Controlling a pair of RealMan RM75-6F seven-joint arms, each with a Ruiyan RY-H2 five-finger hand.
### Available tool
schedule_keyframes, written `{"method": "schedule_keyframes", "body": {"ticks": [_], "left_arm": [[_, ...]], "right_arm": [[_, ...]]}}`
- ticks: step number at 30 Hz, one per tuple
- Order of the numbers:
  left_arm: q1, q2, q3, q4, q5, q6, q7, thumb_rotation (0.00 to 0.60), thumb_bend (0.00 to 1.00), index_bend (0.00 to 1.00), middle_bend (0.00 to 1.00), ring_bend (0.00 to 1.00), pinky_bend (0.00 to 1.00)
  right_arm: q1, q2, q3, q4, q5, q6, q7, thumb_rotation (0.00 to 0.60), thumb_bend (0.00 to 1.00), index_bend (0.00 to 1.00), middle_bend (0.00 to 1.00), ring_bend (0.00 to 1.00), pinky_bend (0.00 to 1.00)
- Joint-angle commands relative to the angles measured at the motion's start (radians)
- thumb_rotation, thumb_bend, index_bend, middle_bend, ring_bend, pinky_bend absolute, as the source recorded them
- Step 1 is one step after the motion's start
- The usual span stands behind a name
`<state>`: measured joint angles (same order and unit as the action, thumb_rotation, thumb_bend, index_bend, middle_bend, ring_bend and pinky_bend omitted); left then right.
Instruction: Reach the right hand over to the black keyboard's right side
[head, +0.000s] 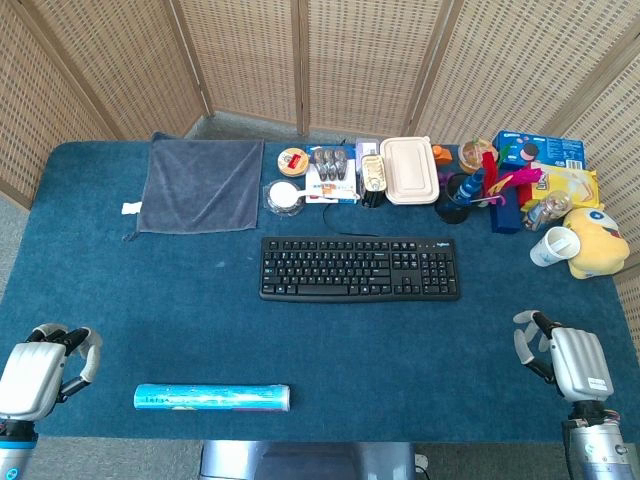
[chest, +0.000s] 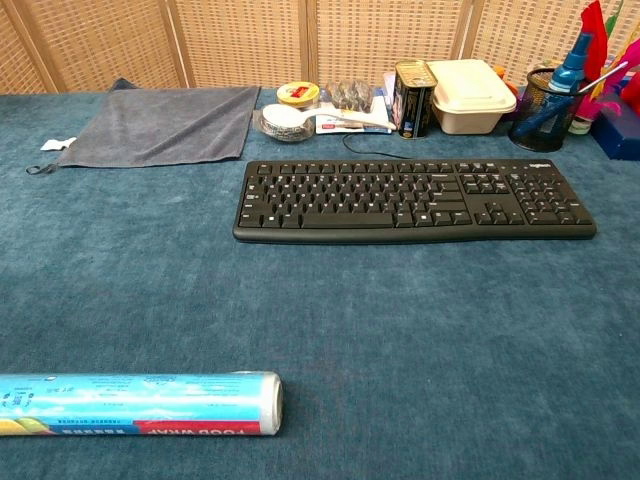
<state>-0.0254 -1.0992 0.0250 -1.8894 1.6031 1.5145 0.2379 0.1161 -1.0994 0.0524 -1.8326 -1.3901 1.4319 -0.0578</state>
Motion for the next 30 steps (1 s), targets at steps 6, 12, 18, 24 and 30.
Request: {"method": "schedule_keyframes", "body": {"ticks": [6, 12, 18, 24, 30], "left_arm": [[-0.005, 0.002, -0.004, -0.002, -0.004, -0.005, 0.003, 0.0, 0.46, 0.46, 0.58, 0.53, 0.3], [-0.004, 0.025, -0.01, -0.015, 0.008, 0.014, 0.008, 0.0, 0.46, 0.46, 0.58, 0.53, 0.3], [-0.016, 0.04, -0.02, -0.039, 0.016, 0.008, 0.01, 0.0, 0.46, 0.46, 0.58, 0.53, 0.3], [-0.042, 0.053, -0.044, -0.068, 0.015, -0.008, 0.037, 0.0, 0.46, 0.46, 0.58, 0.53, 0.3], [-0.068, 0.07, -0.063, -0.102, 0.009, -0.031, 0.072, 0.0, 0.46, 0.46, 0.58, 0.53, 0.3]], "right_arm": [[0.001, -0.004, 0.004, 0.004, 0.01, -0.014, -0.001, 0.0, 0.51, 0.37, 0.53, 0.6, 0.56], [0.008, 0.008, 0.01, -0.005, -0.01, -0.018, 0.003, 0.0, 0.51, 0.36, 0.53, 0.61, 0.56], [0.054, 0.041, 0.036, -0.038, -0.026, -0.071, 0.021, 0.0, 0.51, 0.34, 0.61, 0.73, 0.64], [0.141, 0.088, 0.069, -0.072, -0.026, -0.2, 0.101, 0.0, 0.52, 0.33, 0.81, 0.93, 0.8], [0.246, 0.111, 0.097, -0.07, 0.016, -0.377, 0.18, 0.0, 0.53, 0.32, 0.9, 1.0, 0.89]]}}
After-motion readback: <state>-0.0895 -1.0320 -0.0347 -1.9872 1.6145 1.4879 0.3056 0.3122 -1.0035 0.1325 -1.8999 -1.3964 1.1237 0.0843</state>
